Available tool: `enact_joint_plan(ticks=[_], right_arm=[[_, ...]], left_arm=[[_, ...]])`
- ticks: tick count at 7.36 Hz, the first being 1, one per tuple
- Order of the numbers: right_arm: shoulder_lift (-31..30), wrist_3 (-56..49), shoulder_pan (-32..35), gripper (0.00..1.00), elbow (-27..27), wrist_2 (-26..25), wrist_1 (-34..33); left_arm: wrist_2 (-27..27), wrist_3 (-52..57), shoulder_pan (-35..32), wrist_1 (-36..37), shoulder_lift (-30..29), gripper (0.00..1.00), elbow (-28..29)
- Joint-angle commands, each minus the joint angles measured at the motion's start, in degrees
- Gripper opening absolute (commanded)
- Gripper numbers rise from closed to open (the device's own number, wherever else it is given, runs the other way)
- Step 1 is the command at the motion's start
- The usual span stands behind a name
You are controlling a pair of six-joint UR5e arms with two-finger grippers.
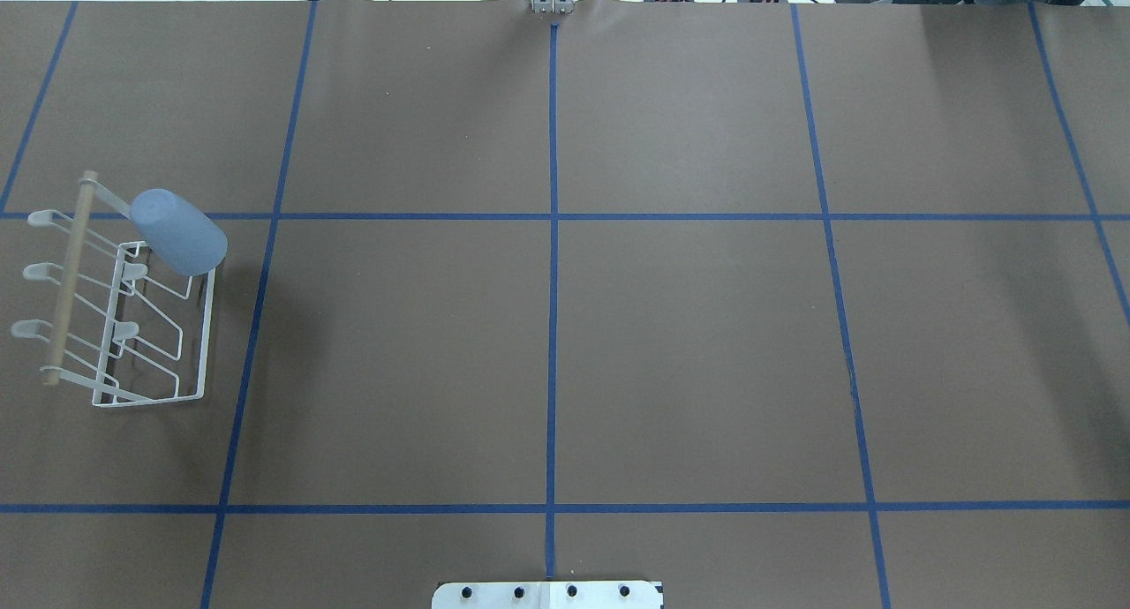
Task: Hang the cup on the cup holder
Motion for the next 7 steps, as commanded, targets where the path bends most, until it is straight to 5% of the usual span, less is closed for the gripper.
enact_joint_plan(ticks=[1,7], right_arm=[[0.15,-0.10,-0.15,1.00,-0.06,0.01,0.00],[0.07,-0.10,-0.15,1.00,-0.06,-0.16,0.00]], left_arm=[[0.44,0.04,0.01,0.32,0.02,0.98,0.05],[0.61,-0.32,-1.05,0.24,3.01,0.98,2.77]])
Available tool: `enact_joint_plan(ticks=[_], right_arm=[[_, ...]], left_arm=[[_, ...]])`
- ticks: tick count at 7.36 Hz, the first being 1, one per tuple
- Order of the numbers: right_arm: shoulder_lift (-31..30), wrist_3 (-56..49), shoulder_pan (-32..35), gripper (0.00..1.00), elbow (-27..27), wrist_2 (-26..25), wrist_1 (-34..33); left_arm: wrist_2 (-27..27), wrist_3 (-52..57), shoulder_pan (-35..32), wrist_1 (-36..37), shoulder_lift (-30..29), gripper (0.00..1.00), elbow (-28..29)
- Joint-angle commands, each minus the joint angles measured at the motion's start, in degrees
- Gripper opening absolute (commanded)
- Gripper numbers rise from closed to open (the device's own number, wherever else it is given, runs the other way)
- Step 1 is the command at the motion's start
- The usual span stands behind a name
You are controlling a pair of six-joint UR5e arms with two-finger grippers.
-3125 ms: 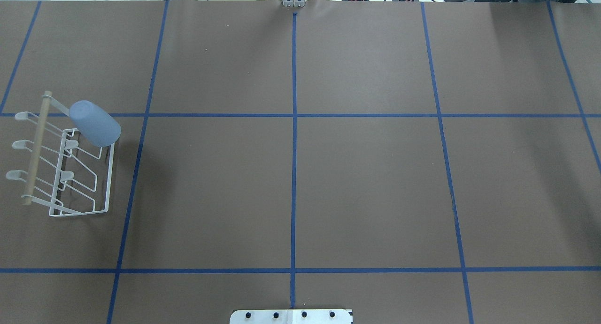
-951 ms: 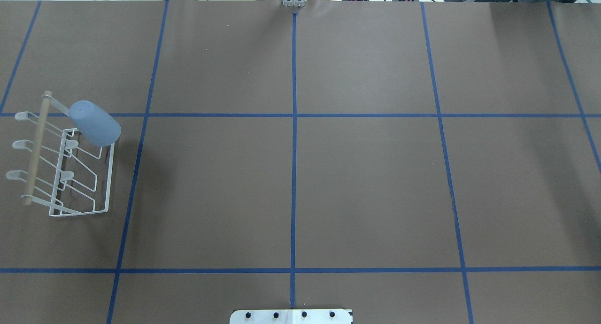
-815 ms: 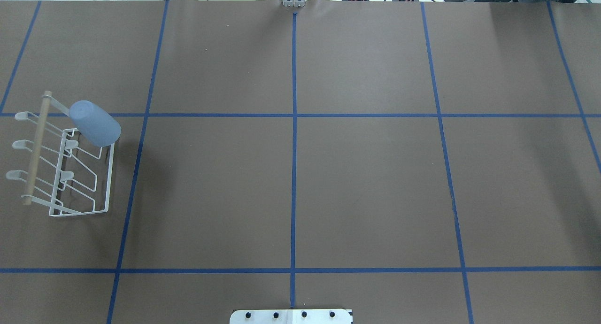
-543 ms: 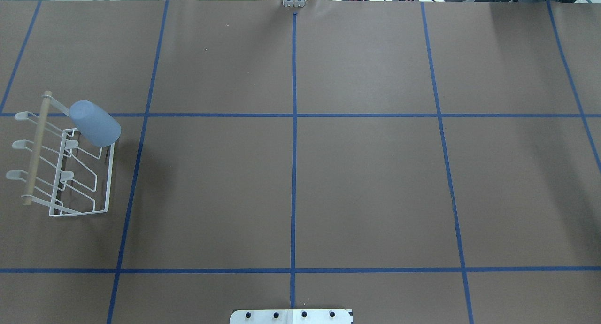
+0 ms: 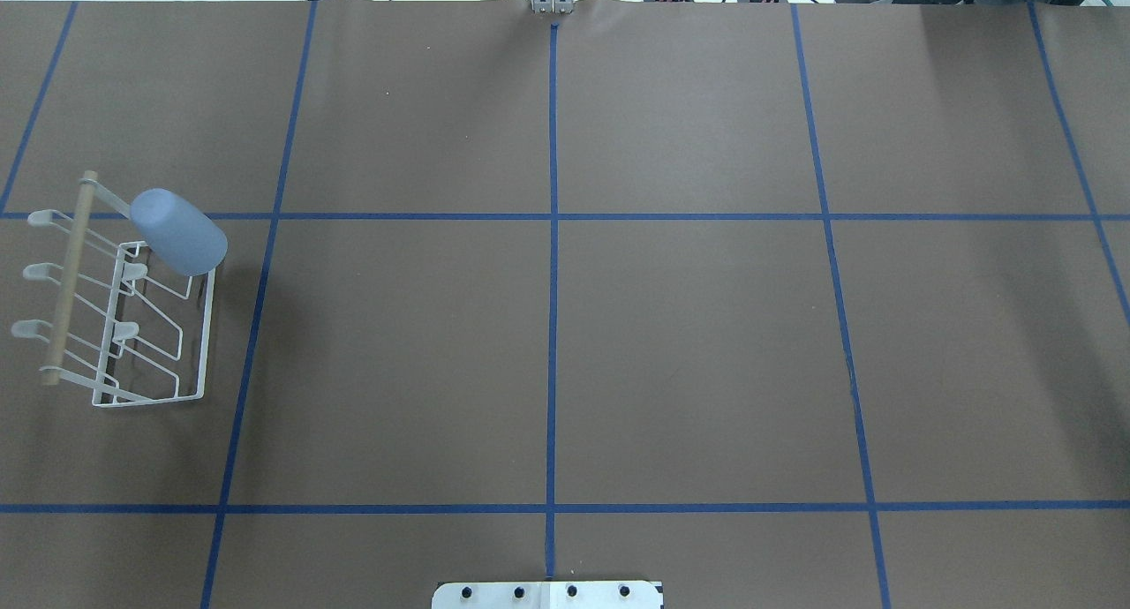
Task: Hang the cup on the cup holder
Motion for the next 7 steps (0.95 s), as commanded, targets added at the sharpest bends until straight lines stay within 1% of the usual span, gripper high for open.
enact_joint_plan(ticks=[1,2,3,5,6,7], right_arm=[[0.00,-0.01,0.00,1.00,0.00,0.00,0.00],[-0.09,-0.10,0.00,1.00,0.00,-0.18,0.00],[0.00,-0.10,0.00,1.00,0.00,-0.18,0.00],[-0.09,-0.19,0.00,1.00,0.00,-0.18,0.00],[-0.09,-0.19,0.00,1.00,0.00,-0.18,0.00],[-0.09,-0.27,0.00,1.00,0.00,-0.18,0.00]], left_arm=[[1.64,0.10,-0.02,0.09,-0.73,0.98,-0.09],[6.35,0.62,0.07,0.09,-0.82,0.98,-0.18],[8.22,0.80,0.15,0.09,-1.00,0.98,-0.18],[9.11,5.86,0.07,0.62,-0.73,0.98,0.08],[7.99,5.72,0.07,0.97,-0.56,0.98,0.52],[5.02,5.64,0.07,1.32,-0.30,0.98,0.52]])
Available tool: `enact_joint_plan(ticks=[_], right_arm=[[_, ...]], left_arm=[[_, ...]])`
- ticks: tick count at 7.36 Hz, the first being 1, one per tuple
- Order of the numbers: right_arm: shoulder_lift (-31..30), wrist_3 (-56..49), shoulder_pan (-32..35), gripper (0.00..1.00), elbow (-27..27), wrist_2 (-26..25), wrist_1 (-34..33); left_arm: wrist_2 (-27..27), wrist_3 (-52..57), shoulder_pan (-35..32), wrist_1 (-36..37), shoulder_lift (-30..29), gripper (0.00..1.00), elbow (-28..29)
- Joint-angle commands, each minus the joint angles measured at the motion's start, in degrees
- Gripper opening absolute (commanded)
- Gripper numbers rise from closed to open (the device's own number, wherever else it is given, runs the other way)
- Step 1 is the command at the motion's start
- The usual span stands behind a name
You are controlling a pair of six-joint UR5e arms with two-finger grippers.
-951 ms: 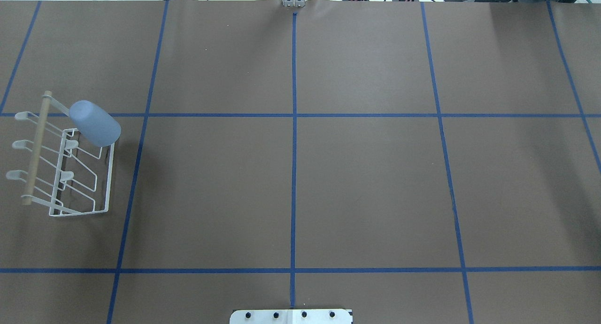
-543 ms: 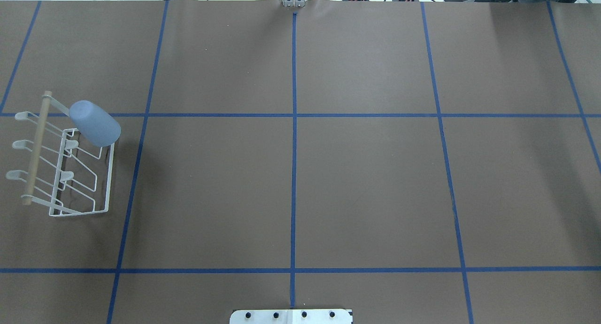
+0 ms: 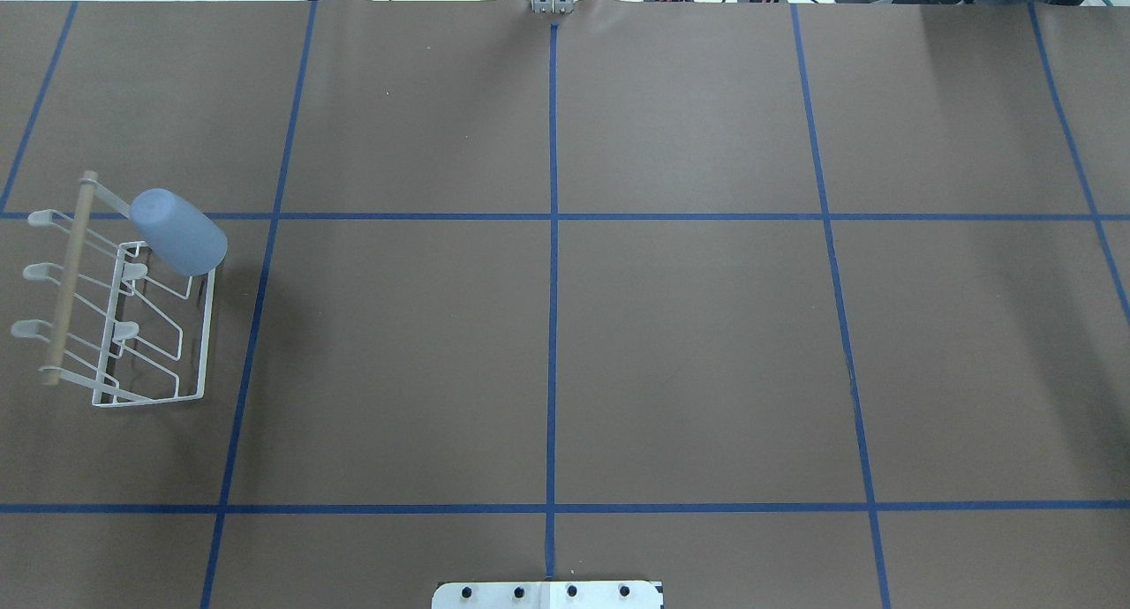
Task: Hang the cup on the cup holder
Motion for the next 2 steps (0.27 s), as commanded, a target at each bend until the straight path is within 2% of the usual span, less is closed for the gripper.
enact_joint_plan(ticks=[1,2], right_arm=[[-0.01,-0.07,0.00,1.00,0.00,0.00,0.00],[-0.01,-0.07,-0.09,1.00,0.00,0.00,0.00]], left_arm=[[-4.77,0.30,-0.02,1.16,0.37,0.98,0.00],[-5.23,0.30,-0.02,2.82,-0.24,0.98,-0.26]])
